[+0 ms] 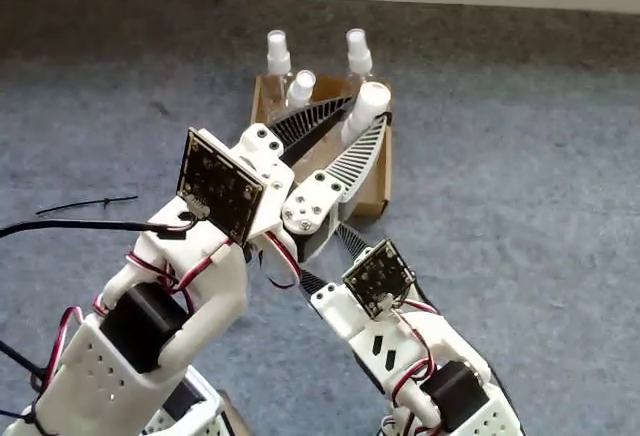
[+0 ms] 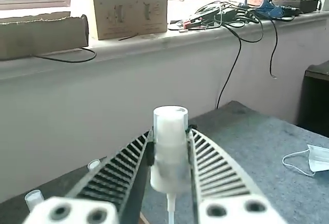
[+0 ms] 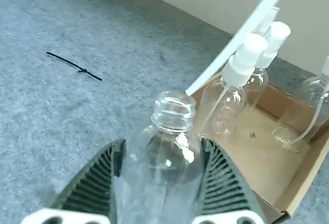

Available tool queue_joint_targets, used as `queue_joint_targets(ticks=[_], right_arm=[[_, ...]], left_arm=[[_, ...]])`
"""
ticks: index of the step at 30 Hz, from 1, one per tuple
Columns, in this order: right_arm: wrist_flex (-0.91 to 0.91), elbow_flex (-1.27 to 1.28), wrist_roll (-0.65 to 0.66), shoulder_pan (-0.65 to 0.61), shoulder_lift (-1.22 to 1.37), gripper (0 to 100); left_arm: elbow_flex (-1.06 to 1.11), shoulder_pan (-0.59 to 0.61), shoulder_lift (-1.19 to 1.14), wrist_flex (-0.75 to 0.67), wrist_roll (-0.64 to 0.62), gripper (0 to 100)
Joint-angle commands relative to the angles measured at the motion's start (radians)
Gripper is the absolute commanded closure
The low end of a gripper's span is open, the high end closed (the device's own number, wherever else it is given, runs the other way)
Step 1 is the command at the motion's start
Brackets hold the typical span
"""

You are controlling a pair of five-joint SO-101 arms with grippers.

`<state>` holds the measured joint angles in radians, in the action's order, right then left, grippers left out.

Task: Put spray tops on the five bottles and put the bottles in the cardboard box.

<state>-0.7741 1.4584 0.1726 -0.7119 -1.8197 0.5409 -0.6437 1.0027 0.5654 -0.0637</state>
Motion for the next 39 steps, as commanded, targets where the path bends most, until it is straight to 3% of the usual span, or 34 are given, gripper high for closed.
queue_joint_targets(ticks=[1,11,18,39], right_arm=[[0.027,-0.021,-0.012,-0.002,-0.013,99.5],[0.157,-0.025,-0.02,0.077,-0.013,99.5],[0.22,-0.108,-0.144,0.185,-0.012,99.5],[0.214,-0.26,-0.143,0.193,-0.012,99.5]], left_arm=[[-0.004,-0.012,0.013,-0.017,0.0,99],[-0.005,-0.013,0.015,-0.015,0.0,99],[-0.002,-0.013,0.008,-0.015,0.0,99],[0.274,0.021,0.013,-0.021,0.005,99]])
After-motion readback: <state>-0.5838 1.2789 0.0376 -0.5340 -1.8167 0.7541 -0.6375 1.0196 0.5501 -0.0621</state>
